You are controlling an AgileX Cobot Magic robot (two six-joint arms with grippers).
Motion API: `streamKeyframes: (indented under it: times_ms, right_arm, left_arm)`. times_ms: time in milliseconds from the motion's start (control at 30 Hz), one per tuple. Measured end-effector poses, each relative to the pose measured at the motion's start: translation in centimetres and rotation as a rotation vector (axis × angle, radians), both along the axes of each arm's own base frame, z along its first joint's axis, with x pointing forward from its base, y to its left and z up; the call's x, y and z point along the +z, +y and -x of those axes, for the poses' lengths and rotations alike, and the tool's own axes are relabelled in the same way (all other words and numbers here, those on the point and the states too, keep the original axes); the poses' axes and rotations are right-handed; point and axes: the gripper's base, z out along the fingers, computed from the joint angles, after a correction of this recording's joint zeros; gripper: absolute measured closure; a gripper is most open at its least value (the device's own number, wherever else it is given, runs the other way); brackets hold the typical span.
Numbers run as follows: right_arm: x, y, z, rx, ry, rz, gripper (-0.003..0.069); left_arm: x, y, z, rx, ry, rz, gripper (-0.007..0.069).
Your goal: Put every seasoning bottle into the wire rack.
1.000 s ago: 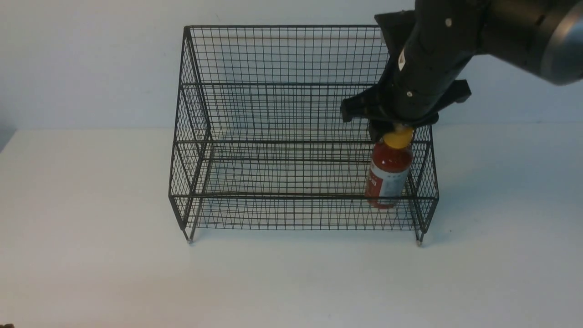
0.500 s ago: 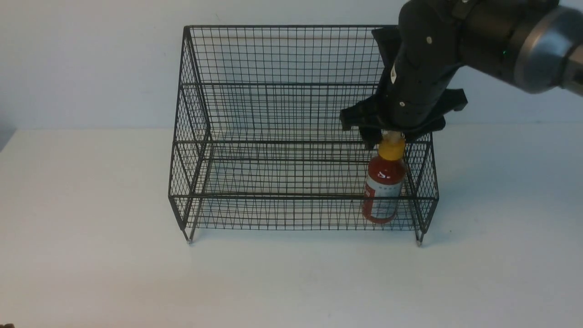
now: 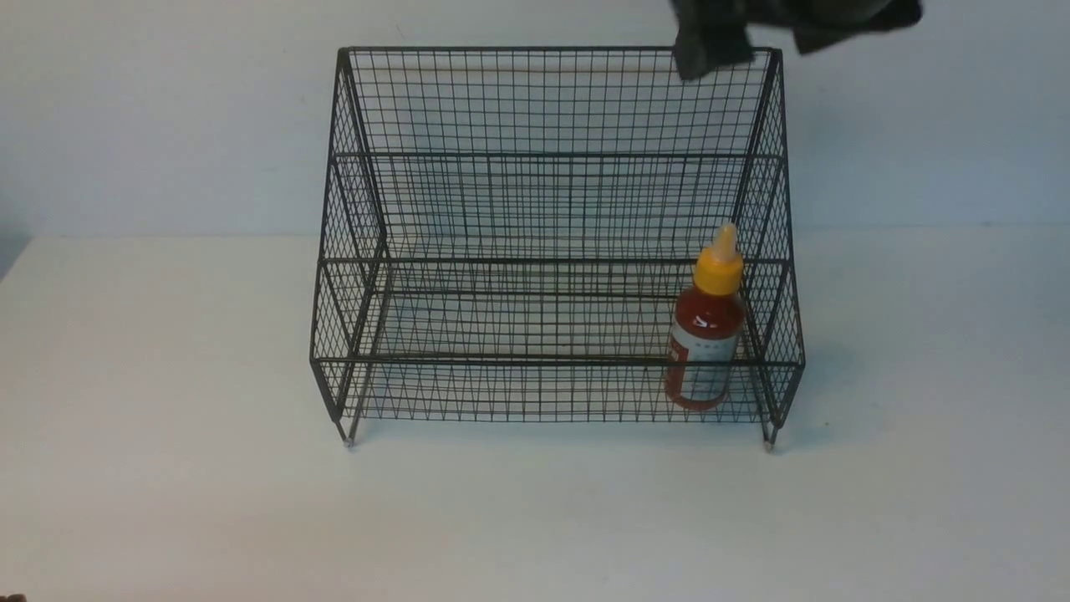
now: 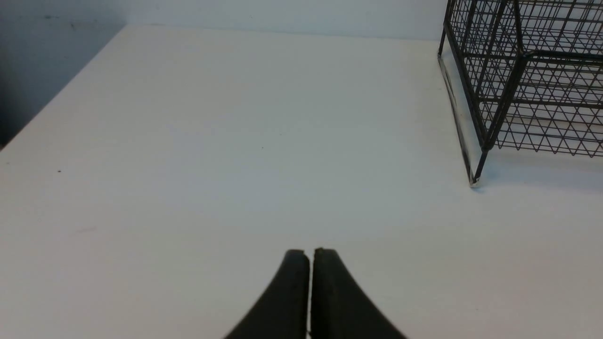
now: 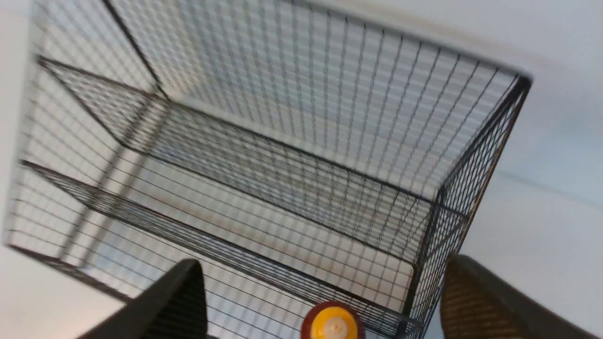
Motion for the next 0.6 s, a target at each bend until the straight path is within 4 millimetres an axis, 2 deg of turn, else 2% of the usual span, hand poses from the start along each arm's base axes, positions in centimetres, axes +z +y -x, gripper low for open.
streamKeyframes:
  times_ms: [33, 67, 100, 133, 200, 233, 300, 333, 367, 400, 433, 467, 533, 567, 600]
  right_arm:
    - [1.7, -0.9, 1.9, 0.013, -0.039, -0.034, 0.0088]
    - [2.2, -1.2, 2.6, 0.017, -0.051, -0.044, 0.0099]
    - [3.9, -2.5, 5.0, 0.028, -0.093, -0.079, 0.0144]
    - [4.4, -2.9, 5.8, 0.029, -0.109, -0.090, 0.0157]
    - [6.4, -5.6, 10.7, 0.039, -0.185, -0.125, 0.0250]
    - [6.3, -5.8, 11.0, 0.040, -0.185, -0.121, 0.0267]
    - [6.9, -8.8, 15.9, 0.046, -0.266, -0.103, 0.0393]
    - [6.6, -8.9, 16.1, 0.047, -0.263, -0.093, 0.0403]
    - [5.8, -10.5, 18.3, 0.036, -0.289, -0.069, 0.0477]
    - [5.7, -10.7, 18.6, 0.033, -0.291, -0.066, 0.0487]
    - [4.4, -12.5, 21.4, 0.019, -0.336, -0.056, 0.0578]
    - [3.0, -13.2, 22.3, 0.015, -0.374, -0.052, 0.0616]
    - [0.8, -14.5, 24.5, 0.019, -0.502, -0.083, 0.0655]
    - [0.1, -14.4, 24.4, 0.022, -0.519, -0.082, 0.0657]
    - [-2.0, -14.9, 25.3, 0.032, -0.629, -0.105, 0.0667]
  left_arm:
    - [0.0, 0.0, 0.0, 0.000, 0.000, 0.000, 0.0629]
    - [0.0, 0.0, 0.0, 0.000, 0.000, 0.000, 0.0629]
    - [0.0, 0.0, 0.0, 0.000, 0.000, 0.000, 0.0629]
    - [0.0, 0.0, 0.0, 0.000, 0.000, 0.000, 0.0629]
    - [0.0, 0.0, 0.0, 0.000, 0.000, 0.000, 0.0629]
    - [0.0, 0.0, 0.0, 0.000, 0.000, 0.000, 0.0629]
    - [0.0, 0.0, 0.0, 0.000, 0.000, 0.000, 0.0629]
    - [0.0, 0.0, 0.0, 0.000, 0.000, 0.000, 0.0629]
    - [0.0, 0.0, 0.0, 0.000, 0.000, 0.000, 0.0629]
    - [0.0, 0.0, 0.0, 0.000, 0.000, 0.000, 0.0629]
    - [0.0, 0.0, 0.0, 0.000, 0.000, 0.000, 0.0629]
    - [0.0, 0.0, 0.0, 0.000, 0.000, 0.000, 0.0629]
    - [0.0, 0.0, 0.0, 0.000, 0.000, 0.000, 0.0629]
    - [0.0, 0.0, 0.0, 0.000, 0.000, 0.000, 0.0629]
    - [0.0, 0.0, 0.0, 0.000, 0.000, 0.000, 0.0629]
